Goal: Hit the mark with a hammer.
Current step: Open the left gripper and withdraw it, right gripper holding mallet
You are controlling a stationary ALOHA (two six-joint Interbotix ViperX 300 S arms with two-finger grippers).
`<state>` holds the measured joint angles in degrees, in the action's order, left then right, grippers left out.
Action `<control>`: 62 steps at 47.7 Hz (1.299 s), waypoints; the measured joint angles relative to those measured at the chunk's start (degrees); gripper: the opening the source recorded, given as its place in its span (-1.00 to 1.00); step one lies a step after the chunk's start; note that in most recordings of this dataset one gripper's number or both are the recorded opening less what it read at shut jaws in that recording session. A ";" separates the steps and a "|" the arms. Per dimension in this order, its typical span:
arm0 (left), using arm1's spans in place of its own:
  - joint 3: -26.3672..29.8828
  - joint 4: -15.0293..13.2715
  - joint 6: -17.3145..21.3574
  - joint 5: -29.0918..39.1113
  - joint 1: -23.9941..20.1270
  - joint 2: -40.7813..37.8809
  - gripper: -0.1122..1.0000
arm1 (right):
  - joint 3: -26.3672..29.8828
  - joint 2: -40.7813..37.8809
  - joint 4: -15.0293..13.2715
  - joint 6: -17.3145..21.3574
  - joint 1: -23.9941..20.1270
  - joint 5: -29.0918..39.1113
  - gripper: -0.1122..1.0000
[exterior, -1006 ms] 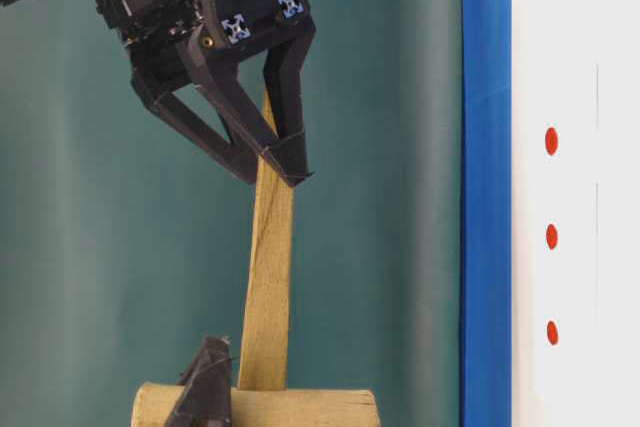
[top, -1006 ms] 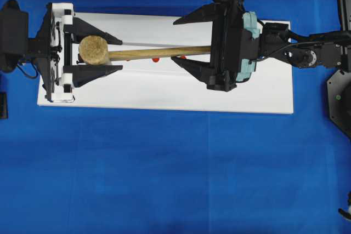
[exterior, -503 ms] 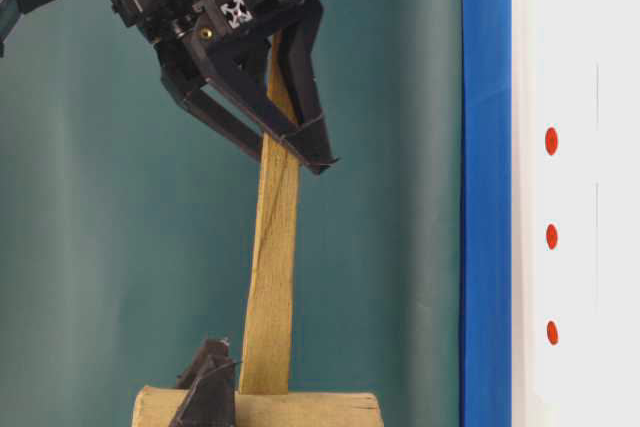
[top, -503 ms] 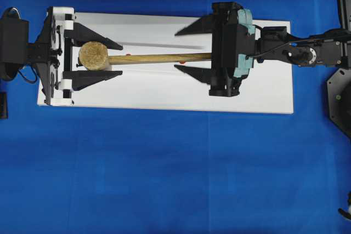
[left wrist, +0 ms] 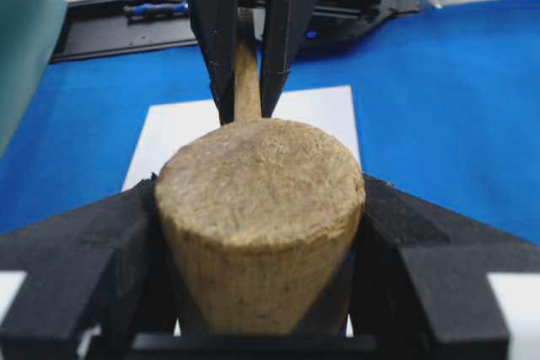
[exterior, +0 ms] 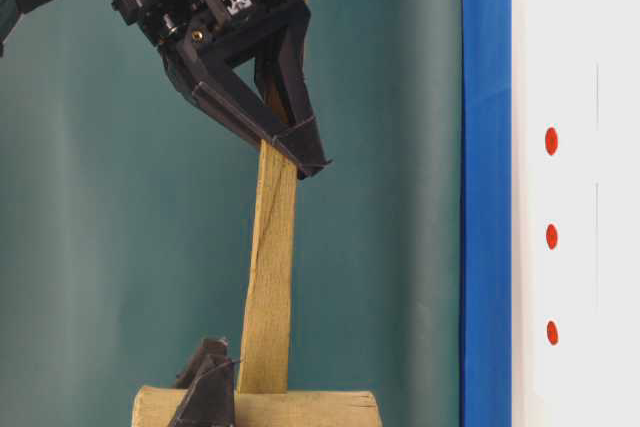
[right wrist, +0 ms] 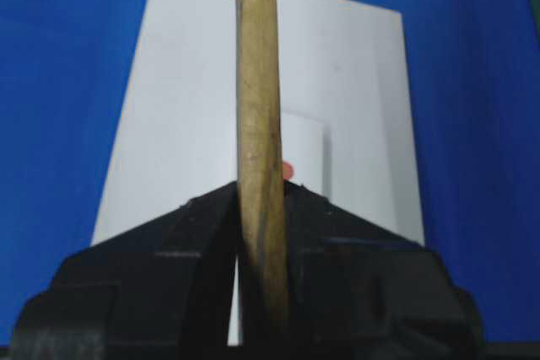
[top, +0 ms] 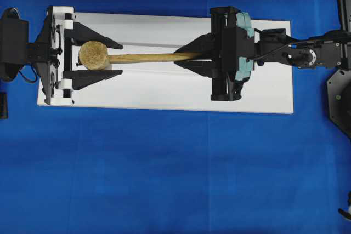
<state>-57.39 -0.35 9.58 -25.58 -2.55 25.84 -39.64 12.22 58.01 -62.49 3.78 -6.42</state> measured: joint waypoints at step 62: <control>-11.07 -0.35 -1.49 19.95 -1.14 27.07 0.57 | -7.12 7.38 11.87 0.00 1.05 2.37 -0.75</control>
<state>-68.47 -0.70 8.09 -5.63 -3.69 52.91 -46.76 19.60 69.87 -62.49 4.83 -4.04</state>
